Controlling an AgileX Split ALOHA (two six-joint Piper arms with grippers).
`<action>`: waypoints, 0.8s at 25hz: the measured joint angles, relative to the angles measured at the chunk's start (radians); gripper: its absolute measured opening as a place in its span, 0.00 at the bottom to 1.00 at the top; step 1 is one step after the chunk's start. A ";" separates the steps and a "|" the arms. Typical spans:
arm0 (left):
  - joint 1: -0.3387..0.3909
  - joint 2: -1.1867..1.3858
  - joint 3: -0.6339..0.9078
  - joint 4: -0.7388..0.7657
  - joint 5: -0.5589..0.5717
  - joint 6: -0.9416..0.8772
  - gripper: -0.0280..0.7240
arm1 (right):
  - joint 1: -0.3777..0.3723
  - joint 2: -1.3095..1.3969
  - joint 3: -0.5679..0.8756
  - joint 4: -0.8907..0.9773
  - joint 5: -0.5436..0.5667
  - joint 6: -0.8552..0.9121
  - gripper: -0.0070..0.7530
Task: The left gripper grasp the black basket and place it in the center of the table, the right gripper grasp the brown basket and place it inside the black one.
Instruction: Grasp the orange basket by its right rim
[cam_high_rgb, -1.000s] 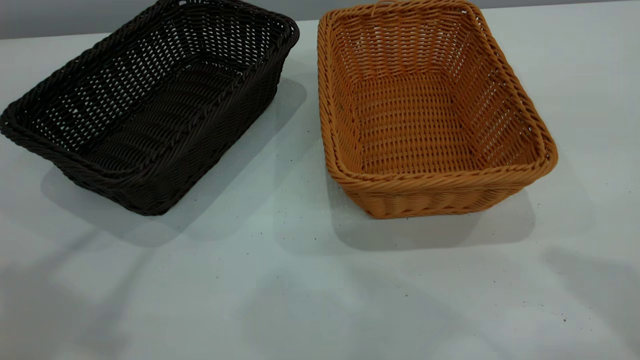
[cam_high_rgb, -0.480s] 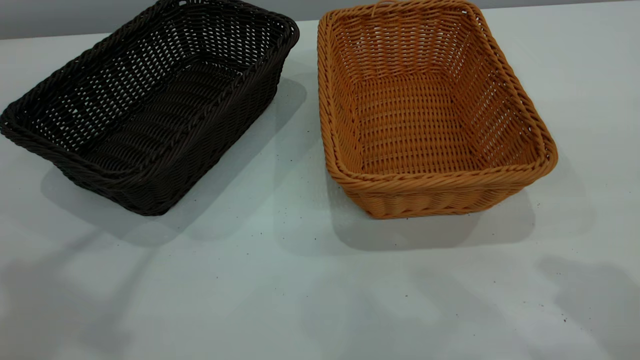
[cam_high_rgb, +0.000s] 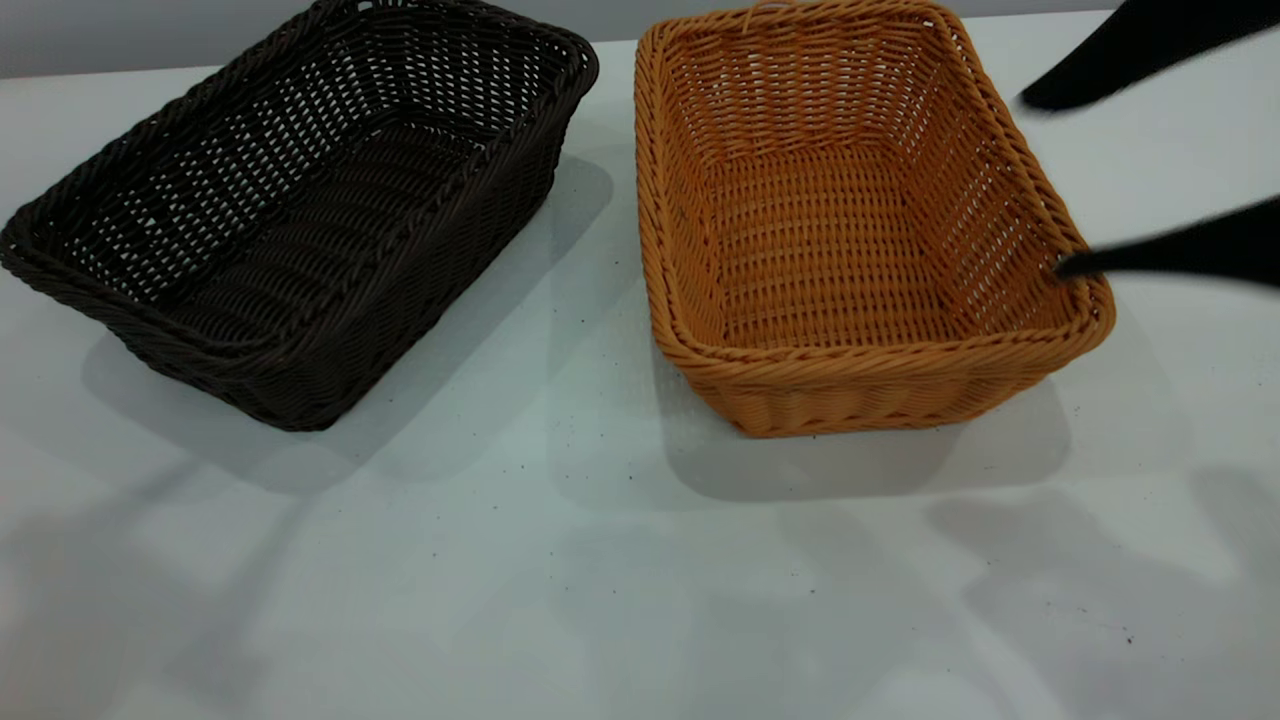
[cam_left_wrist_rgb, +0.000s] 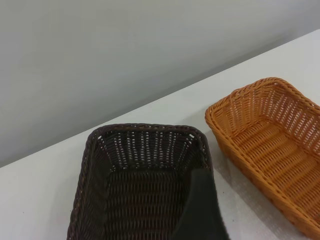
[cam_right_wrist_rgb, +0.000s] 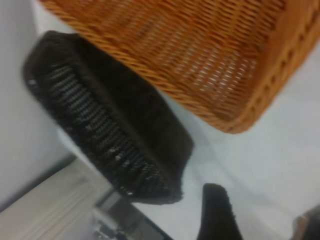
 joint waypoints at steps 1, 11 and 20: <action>0.000 0.000 0.000 0.000 0.000 0.000 0.71 | 0.029 0.027 -0.002 0.023 -0.020 0.000 0.57; 0.000 0.006 0.001 0.001 0.001 0.001 0.71 | 0.119 0.209 -0.026 0.165 -0.072 -0.050 0.57; 0.000 0.030 0.001 0.001 0.020 -0.001 0.71 | 0.119 0.318 -0.094 0.184 -0.097 -0.095 0.57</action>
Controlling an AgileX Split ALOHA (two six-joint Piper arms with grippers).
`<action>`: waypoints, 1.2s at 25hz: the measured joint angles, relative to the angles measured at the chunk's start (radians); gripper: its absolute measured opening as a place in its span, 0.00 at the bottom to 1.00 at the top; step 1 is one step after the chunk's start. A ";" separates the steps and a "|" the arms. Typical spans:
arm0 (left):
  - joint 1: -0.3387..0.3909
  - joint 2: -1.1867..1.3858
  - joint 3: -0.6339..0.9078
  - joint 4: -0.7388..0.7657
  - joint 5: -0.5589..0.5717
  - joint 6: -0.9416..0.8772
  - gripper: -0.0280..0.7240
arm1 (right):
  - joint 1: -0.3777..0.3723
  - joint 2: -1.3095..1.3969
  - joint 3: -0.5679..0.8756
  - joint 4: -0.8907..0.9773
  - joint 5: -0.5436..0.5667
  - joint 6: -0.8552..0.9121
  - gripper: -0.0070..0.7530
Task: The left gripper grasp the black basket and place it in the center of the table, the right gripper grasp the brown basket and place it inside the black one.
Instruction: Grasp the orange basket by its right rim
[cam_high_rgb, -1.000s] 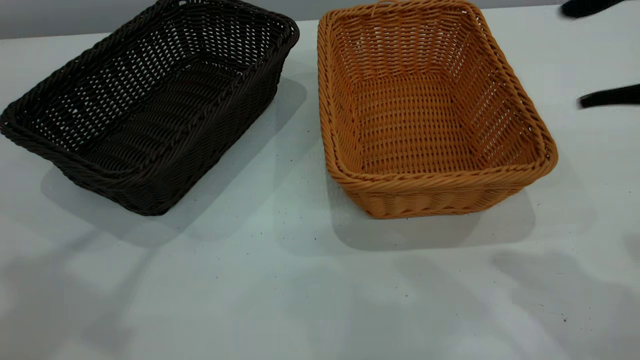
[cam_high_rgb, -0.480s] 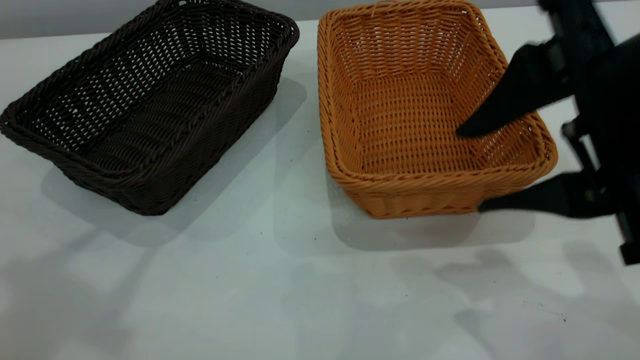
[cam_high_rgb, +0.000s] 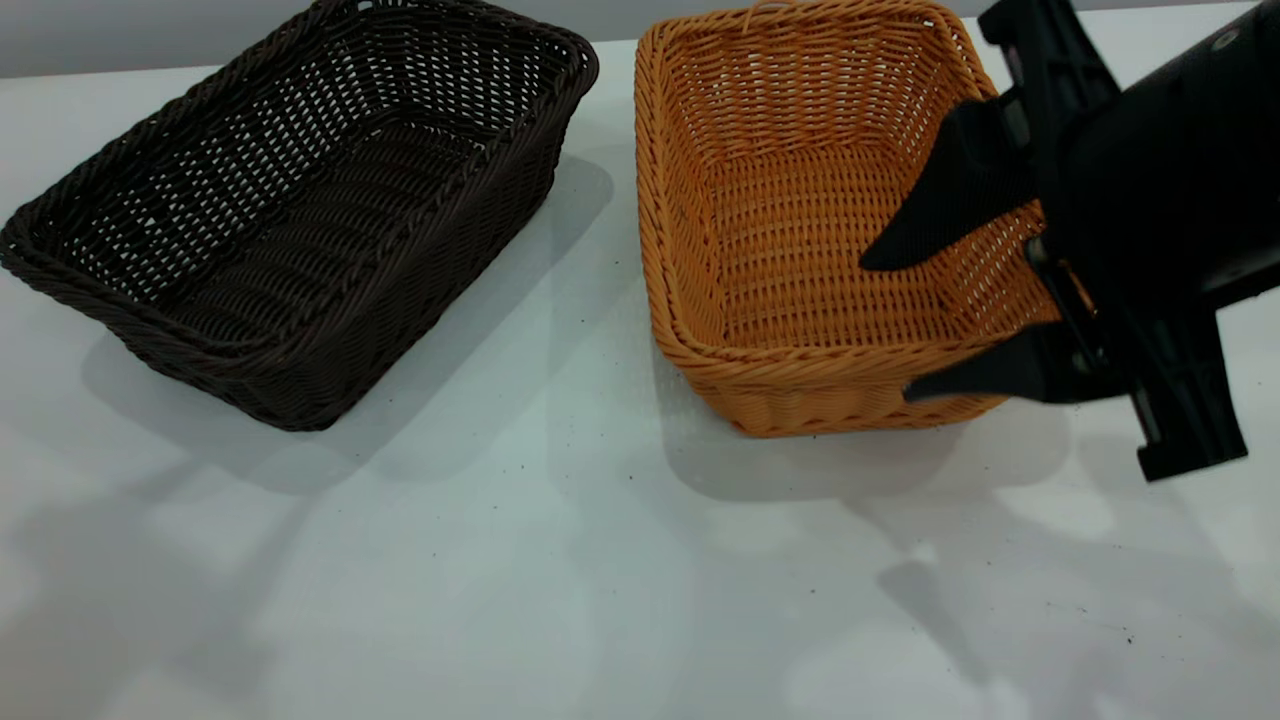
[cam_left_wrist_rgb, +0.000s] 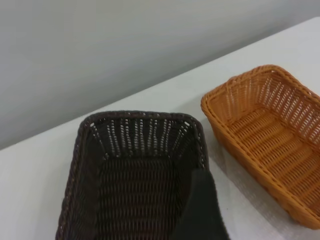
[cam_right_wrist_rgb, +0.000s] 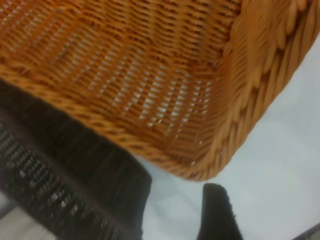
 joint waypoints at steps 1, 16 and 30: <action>0.000 0.000 0.000 0.000 0.002 0.000 0.71 | 0.000 0.010 0.000 0.001 -0.001 0.000 0.57; 0.000 0.000 0.000 -0.001 0.005 -0.001 0.71 | 0.000 0.068 -0.015 0.051 -0.017 -0.022 0.57; 0.000 0.000 0.000 -0.001 0.020 -0.001 0.71 | 0.029 0.228 -0.158 0.051 -0.013 -0.042 0.57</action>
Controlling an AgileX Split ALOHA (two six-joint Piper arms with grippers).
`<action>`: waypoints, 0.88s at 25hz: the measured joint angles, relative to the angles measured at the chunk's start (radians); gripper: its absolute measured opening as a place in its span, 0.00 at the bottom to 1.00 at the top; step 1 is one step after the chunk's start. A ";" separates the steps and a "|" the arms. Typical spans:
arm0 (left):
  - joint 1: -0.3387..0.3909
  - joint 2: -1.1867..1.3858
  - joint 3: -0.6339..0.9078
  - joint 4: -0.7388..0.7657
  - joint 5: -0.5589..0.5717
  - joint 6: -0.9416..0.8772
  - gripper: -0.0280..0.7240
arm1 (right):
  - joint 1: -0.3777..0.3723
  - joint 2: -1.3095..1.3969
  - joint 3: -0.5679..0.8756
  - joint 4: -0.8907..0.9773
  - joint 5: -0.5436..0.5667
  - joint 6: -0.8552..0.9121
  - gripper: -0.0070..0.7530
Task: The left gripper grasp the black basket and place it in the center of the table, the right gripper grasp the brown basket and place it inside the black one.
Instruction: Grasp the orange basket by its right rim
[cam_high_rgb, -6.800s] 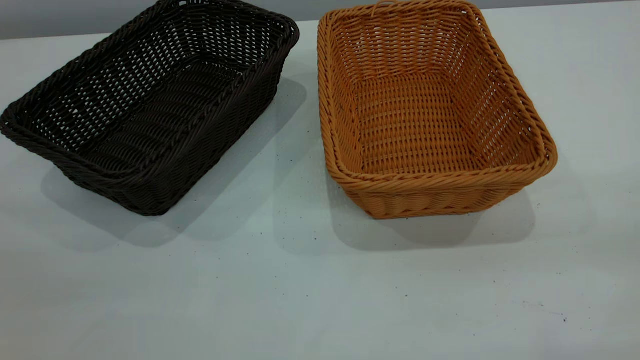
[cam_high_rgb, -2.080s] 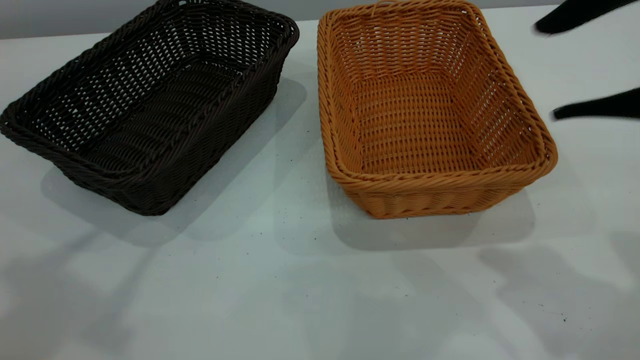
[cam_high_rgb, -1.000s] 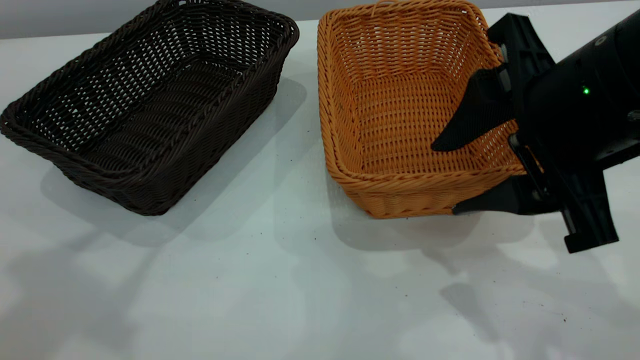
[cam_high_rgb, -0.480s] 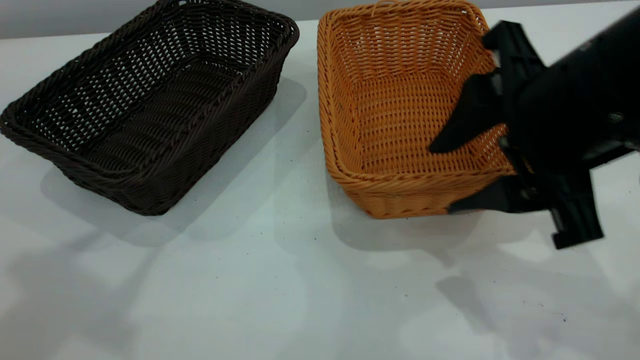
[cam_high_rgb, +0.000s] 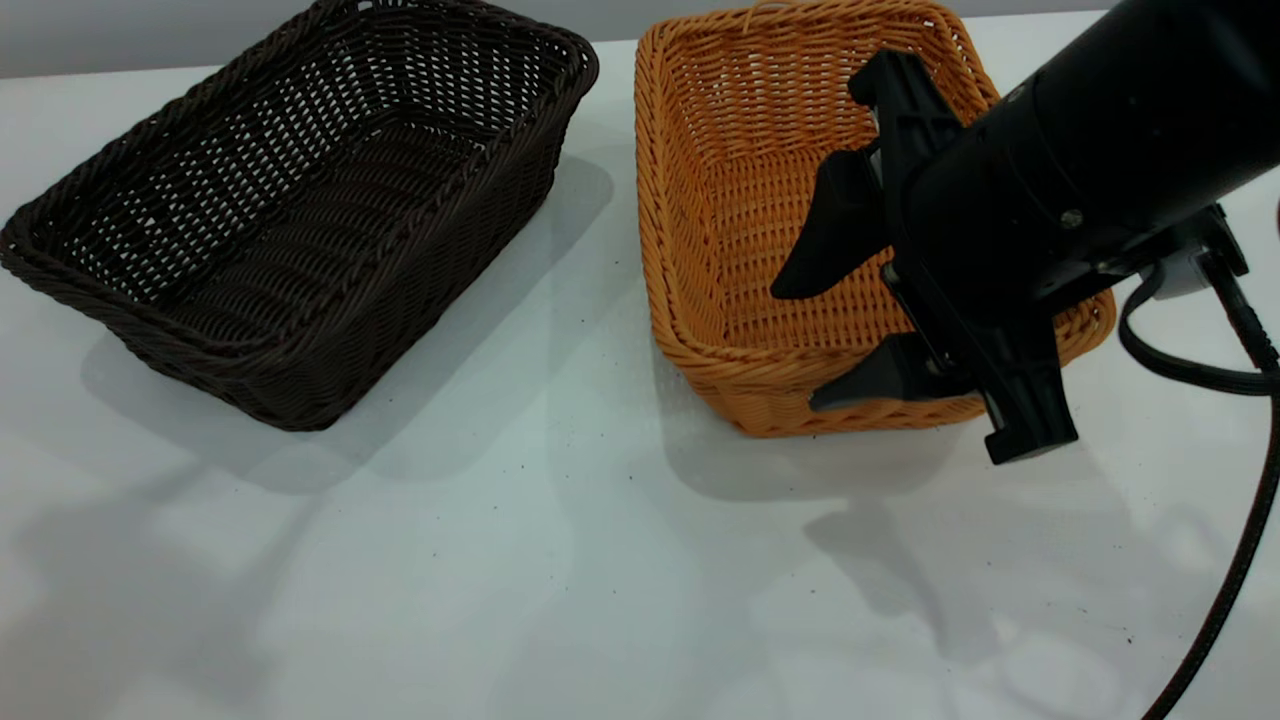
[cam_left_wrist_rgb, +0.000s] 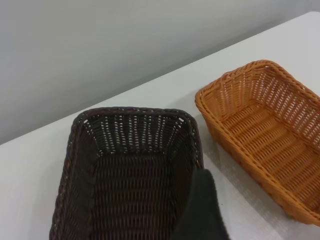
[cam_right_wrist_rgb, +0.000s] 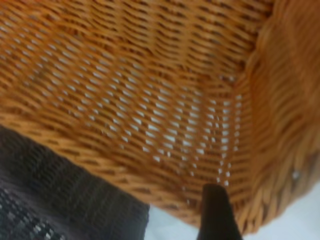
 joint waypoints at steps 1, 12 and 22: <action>0.000 0.000 0.000 0.000 0.004 0.000 0.71 | 0.000 0.005 0.000 0.002 -0.002 0.000 0.57; 0.000 0.000 0.000 0.001 0.011 0.000 0.71 | 0.000 0.071 0.000 0.022 -0.062 0.000 0.57; 0.000 0.000 0.000 0.001 0.026 -0.001 0.71 | 0.000 0.105 0.000 0.029 -0.133 0.004 0.57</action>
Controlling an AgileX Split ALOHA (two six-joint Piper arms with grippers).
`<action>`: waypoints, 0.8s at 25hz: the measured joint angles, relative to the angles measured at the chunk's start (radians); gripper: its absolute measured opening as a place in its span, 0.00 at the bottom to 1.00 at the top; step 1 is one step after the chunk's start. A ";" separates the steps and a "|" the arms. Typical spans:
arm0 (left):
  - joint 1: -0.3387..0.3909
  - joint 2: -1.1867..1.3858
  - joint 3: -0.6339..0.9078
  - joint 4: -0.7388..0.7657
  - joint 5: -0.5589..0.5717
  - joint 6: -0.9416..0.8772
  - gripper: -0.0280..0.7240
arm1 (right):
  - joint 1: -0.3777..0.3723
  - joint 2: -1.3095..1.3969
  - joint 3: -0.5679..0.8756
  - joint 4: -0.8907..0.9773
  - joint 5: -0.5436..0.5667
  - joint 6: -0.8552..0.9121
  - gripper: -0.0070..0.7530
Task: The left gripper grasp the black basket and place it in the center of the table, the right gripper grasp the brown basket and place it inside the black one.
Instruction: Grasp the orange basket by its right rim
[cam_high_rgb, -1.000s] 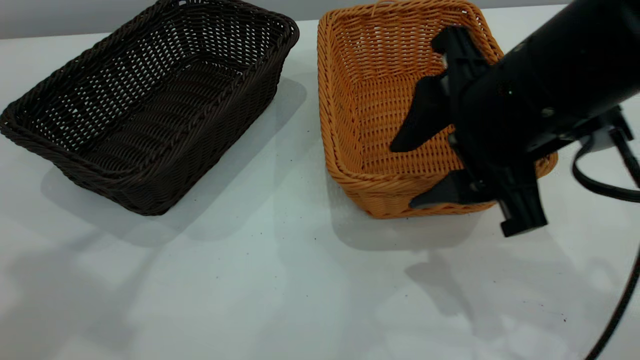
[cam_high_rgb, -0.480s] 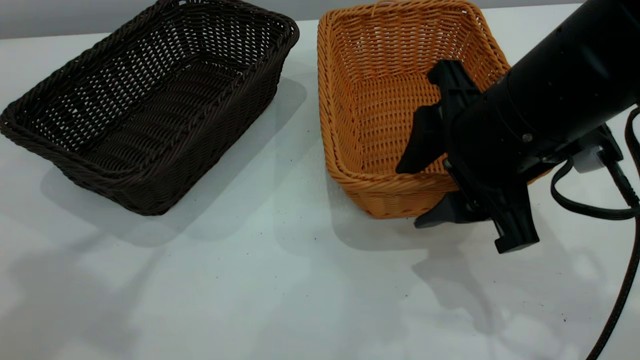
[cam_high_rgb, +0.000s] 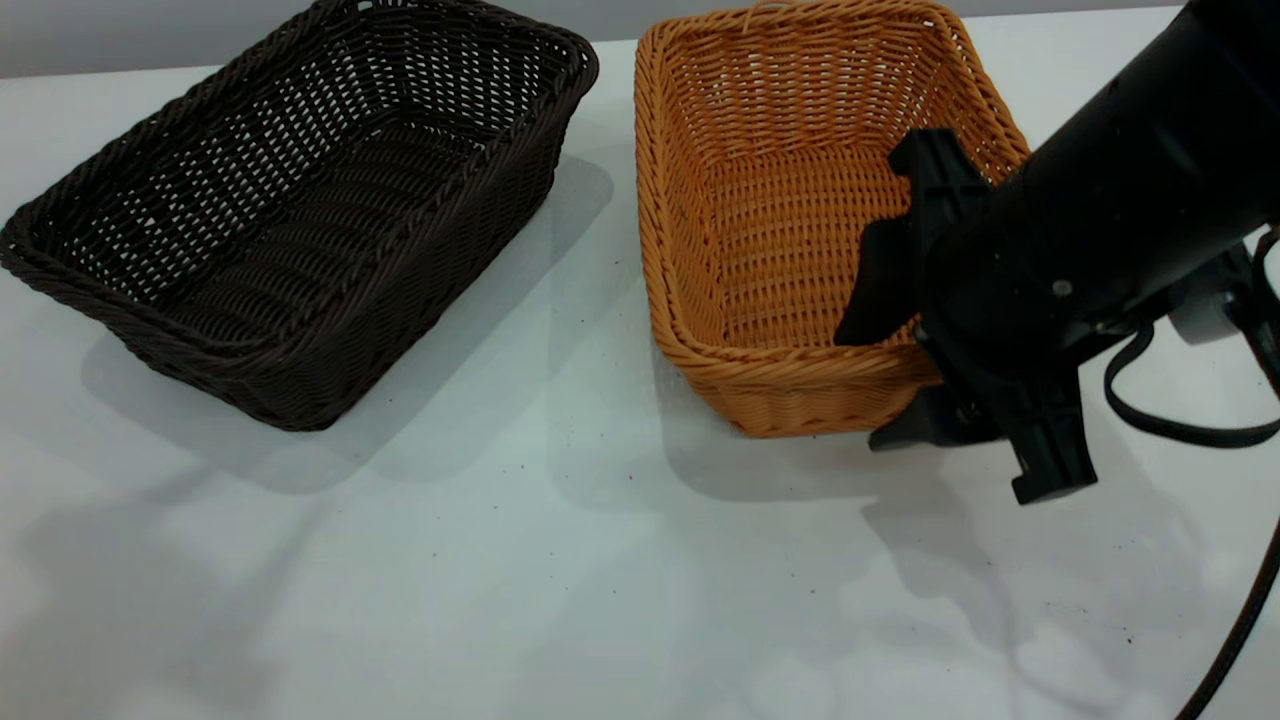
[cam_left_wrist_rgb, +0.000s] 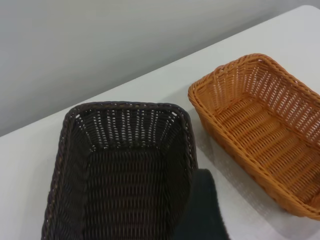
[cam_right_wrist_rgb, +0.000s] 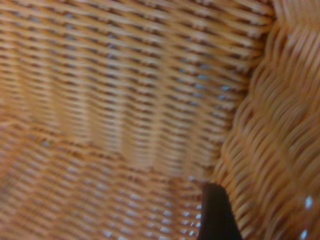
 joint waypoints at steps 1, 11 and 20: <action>0.000 0.000 0.000 0.000 0.004 0.000 0.71 | 0.000 0.007 0.000 0.003 0.002 0.000 0.57; 0.000 0.000 0.000 0.000 0.007 0.000 0.71 | 0.000 0.024 0.000 0.021 -0.006 -0.003 0.56; 0.000 0.000 0.000 0.000 0.009 0.000 0.71 | 0.000 0.024 -0.001 0.091 0.017 0.001 0.19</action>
